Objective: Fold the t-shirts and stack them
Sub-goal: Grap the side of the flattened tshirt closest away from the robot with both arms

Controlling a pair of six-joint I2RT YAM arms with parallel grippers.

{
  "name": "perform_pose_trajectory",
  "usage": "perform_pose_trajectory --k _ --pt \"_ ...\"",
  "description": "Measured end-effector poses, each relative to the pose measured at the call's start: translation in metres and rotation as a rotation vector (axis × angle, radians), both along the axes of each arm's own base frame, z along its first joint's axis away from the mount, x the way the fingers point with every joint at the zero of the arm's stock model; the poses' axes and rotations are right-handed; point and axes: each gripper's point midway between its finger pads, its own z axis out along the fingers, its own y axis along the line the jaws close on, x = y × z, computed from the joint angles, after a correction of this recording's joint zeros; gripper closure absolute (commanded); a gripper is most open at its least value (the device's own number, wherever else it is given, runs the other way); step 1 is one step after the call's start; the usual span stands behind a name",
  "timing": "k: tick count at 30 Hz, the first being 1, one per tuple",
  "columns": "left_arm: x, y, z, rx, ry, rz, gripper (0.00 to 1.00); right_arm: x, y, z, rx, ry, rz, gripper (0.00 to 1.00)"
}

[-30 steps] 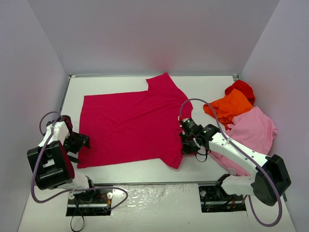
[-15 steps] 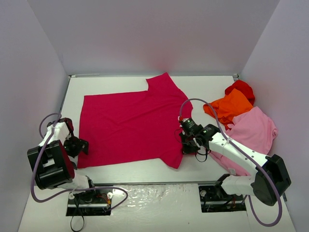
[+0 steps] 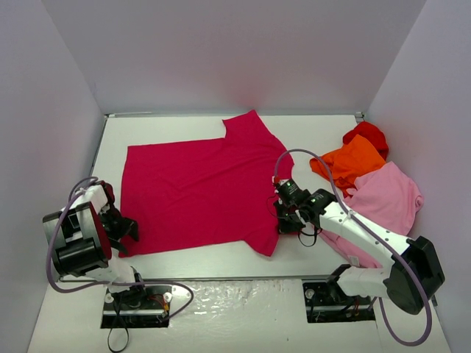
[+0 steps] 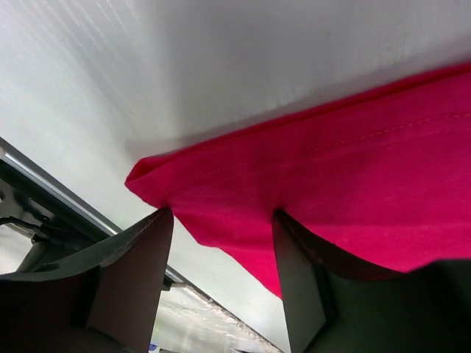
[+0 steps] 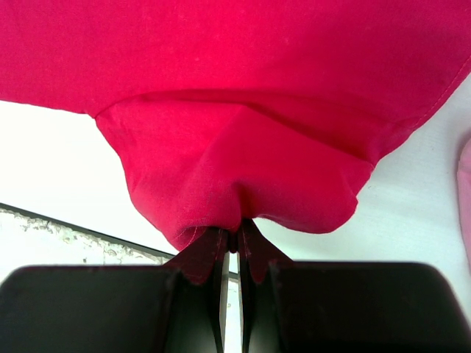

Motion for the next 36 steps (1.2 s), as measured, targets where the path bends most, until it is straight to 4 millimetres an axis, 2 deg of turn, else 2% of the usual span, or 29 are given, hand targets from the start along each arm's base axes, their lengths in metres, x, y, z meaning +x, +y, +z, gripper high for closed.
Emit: perform_pose_trajectory --k 2,5,12,15,19,25,28,31,36 --pt "0.001 0.000 0.000 0.000 -0.003 -0.004 0.83 0.000 0.000 0.000 0.000 0.000 0.000 1.00" --pt "0.001 0.002 -0.003 0.009 -0.006 -0.013 0.99 0.000 0.000 0.000 0.000 0.000 0.000 1.00" --pt "0.000 0.005 -0.003 0.024 -0.008 -0.029 1.00 0.000 0.000 0.000 -0.001 0.000 -0.001 1.00" --pt "0.002 0.009 0.004 0.056 -0.041 -0.034 1.00 0.000 0.000 0.000 -0.002 -0.002 -0.001 1.00" --pt "0.011 0.018 0.029 0.121 -0.143 -0.044 1.00 0.001 -0.001 0.000 -0.006 -0.005 -0.004 1.00" --pt "0.042 0.031 0.087 0.223 -0.379 -0.070 1.00 0.002 -0.002 0.000 -0.008 -0.007 -0.011 1.00" --pt "0.052 0.031 0.107 0.232 -0.457 -0.093 1.00 0.002 -0.002 0.000 -0.008 -0.007 -0.011 1.00" --pt "0.059 0.028 0.105 0.195 -0.450 -0.123 1.00 0.003 -0.003 0.000 -0.008 -0.007 -0.011 1.00" --pt "0.074 0.015 0.084 0.112 -0.364 -0.194 1.00 0.013 -0.008 0.005 -0.033 -0.044 -0.032 1.00"
